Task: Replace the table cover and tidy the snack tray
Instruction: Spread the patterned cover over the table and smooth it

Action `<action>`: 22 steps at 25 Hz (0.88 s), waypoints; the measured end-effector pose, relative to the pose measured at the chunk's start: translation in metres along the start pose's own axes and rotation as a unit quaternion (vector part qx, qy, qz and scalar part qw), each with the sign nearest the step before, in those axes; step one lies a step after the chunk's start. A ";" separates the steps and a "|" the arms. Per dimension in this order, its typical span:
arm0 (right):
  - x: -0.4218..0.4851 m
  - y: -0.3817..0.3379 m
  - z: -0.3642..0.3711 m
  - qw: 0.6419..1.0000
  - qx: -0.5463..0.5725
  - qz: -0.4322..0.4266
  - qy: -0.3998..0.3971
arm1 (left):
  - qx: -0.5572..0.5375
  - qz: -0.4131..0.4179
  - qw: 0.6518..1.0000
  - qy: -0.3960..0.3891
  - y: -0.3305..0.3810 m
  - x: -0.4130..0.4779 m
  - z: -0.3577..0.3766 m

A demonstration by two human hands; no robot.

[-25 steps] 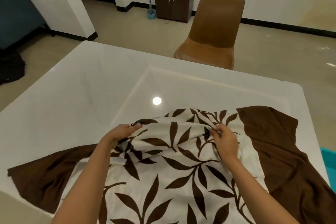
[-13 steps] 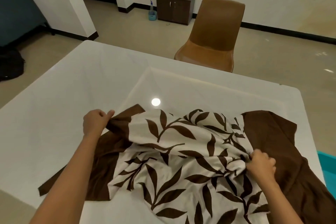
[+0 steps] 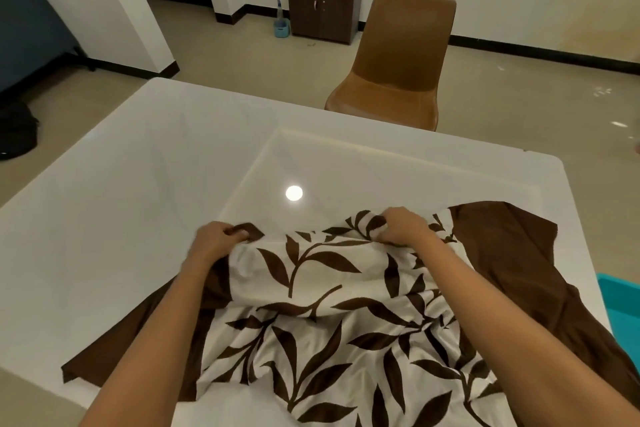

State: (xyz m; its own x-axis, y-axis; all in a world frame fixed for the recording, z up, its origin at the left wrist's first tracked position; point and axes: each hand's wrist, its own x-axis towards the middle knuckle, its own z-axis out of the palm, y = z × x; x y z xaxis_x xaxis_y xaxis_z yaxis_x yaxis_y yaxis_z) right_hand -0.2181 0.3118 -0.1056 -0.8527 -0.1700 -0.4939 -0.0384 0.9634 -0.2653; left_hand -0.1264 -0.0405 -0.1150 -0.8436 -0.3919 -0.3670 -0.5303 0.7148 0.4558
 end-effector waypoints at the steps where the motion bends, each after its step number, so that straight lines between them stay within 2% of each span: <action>1: 0.001 0.002 -0.008 0.997 0.051 0.000 0.064 | -0.033 -0.023 0.995 0.095 -0.008 -0.001 -0.013; 2: 0.000 0.005 -0.018 0.980 0.135 0.008 0.149 | -0.064 -0.053 0.978 0.193 -0.017 -0.001 -0.027; 4: -0.004 0.014 -0.042 0.906 0.270 0.030 0.324 | -0.136 -0.114 0.923 0.340 -0.038 0.001 -0.056; 6: -0.002 0.023 -0.061 0.844 0.342 0.044 0.411 | -0.242 -0.152 0.870 0.402 -0.053 0.007 -0.076; 7: 0.001 0.024 -0.066 0.835 0.365 0.040 0.411 | -0.292 -0.157 0.850 0.409 -0.055 0.010 -0.081; 9: 0.008 0.021 -0.065 0.866 0.359 0.027 0.347 | -0.348 -0.133 0.845 0.385 -0.053 0.012 -0.080; 11: 0.010 0.020 -0.050 0.909 0.301 0.034 0.287 | -0.305 -0.111 0.887 0.328 -0.057 0.009 -0.064; 13: 0.003 0.016 -0.026 0.933 0.233 0.021 0.273 | -0.211 -0.154 0.931 0.254 -0.074 0.002 -0.038; 15: -0.007 0.007 0.007 0.952 0.185 -0.058 0.239 | -0.133 -0.234 0.950 0.161 -0.090 -0.012 -0.013; 16: -0.012 0.001 0.025 0.962 0.137 -0.121 0.203 | -0.108 -0.237 0.957 0.127 -0.094 -0.021 0.001; 18: -0.017 -0.007 0.059 0.972 -0.004 -0.201 0.117 | -0.041 -0.182 0.977 0.099 -0.104 -0.037 0.029; 20: -0.018 -0.002 0.084 0.978 -0.085 -0.181 0.060 | 0.020 -0.158 0.982 0.102 -0.117 -0.048 0.039; 22: -0.013 0.007 0.089 0.985 -0.108 -0.131 0.044 | 0.039 -0.190 0.976 0.102 -0.133 -0.051 0.027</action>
State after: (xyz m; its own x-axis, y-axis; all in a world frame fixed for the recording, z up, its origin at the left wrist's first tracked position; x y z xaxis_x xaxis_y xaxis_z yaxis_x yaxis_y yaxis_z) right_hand -0.1613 0.3019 -0.1748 -0.8407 -0.4087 -0.3553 -0.3644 0.9123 -0.1870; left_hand -0.0108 -0.0996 -0.1790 -0.5913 -0.7386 -0.3238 -0.8064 0.5349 0.2524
